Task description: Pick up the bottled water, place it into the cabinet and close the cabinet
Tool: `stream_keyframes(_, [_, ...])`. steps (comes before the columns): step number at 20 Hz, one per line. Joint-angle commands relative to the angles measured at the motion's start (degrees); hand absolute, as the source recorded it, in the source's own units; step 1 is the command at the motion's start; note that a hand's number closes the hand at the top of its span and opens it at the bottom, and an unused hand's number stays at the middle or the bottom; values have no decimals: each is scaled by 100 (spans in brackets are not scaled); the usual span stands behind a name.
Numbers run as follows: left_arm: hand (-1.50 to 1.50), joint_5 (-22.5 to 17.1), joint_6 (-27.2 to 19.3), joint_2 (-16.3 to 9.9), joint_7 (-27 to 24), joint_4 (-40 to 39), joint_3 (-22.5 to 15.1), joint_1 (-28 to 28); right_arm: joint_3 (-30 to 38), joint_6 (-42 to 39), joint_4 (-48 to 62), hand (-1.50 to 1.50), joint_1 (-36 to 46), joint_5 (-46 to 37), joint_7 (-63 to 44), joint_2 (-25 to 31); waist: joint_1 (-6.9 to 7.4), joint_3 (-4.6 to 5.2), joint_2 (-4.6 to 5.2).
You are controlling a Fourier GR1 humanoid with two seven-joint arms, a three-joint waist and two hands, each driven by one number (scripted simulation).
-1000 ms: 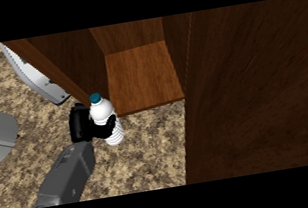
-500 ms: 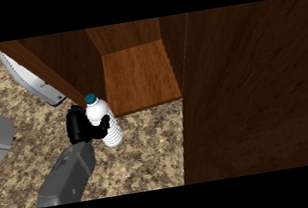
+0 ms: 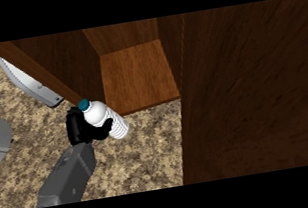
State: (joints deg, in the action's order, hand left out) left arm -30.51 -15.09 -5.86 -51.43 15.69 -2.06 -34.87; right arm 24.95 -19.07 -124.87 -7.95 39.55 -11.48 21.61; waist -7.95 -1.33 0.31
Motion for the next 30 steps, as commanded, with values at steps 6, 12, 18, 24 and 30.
stream_keyframes(6, [-150, -149, -673, 377, 816, -48, 148, -1616, -29, -62, 91, -150, 24, 123, -11, -16, -335, 150, 161])
stream_keyframes(12, [-150, -73, -808, 519, 758, -239, 74, -1679, -7, -137, 142, -150, 69, 43, 55, 19, -321, 153, 157])
stream_keyframes(18, [-150, 131, -817, 305, 606, -372, -95, -1839, -43, -231, 191, -150, 148, 113, 34, 97, -369, 155, 170])
stream_keyframes(24, [-150, 419, -516, 216, 565, -484, -399, -2046, -69, -249, 232, -150, 246, 112, 24, 141, -438, 147, 133])
stream_keyframes(30, [150, 295, -296, 445, 205, -502, -291, -2052, 11, -290, 282, -150, 208, 92, 1, 211, -267, 150, 67])
